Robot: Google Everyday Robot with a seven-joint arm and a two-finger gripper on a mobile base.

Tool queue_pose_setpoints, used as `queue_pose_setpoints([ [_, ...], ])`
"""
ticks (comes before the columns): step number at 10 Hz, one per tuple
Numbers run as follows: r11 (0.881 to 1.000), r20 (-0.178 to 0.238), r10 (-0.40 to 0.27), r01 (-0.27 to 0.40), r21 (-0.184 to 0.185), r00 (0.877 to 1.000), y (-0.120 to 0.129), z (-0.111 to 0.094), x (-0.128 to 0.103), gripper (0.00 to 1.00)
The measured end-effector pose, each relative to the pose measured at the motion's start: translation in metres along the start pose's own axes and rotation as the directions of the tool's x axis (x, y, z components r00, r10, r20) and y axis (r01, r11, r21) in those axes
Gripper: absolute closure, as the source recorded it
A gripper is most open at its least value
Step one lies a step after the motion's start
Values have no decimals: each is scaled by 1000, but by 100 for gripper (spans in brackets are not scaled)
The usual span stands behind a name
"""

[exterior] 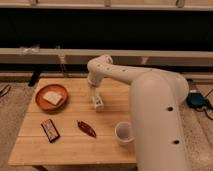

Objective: Stand the bottle upright

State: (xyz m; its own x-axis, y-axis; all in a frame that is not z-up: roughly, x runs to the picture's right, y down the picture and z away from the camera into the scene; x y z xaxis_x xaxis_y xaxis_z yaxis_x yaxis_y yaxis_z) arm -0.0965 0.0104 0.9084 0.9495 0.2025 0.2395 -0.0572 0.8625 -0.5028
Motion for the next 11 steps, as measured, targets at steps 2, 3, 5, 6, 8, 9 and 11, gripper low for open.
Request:
queue_pose_setpoints([
  [2, 1000, -8, 16, -16, -8, 1000, 7, 6, -2, 23],
  [3, 1000, -41, 27, -28, -5, 999, 9, 10, 1, 23],
  [5, 999, -104, 45, -45, -1, 994, 14, 15, 7, 23],
  [6, 998, -159, 56, -55, 7, 986, 15, 15, 13, 23],
  [8, 998, -248, 66, -65, 15, 966, 17, 17, 18, 23],
  [9, 997, -306, 80, -78, 20, 949, 17, 15, 28, 23],
  [11, 995, -344, 103, -101, 24, 933, 16, 13, 42, 23],
])
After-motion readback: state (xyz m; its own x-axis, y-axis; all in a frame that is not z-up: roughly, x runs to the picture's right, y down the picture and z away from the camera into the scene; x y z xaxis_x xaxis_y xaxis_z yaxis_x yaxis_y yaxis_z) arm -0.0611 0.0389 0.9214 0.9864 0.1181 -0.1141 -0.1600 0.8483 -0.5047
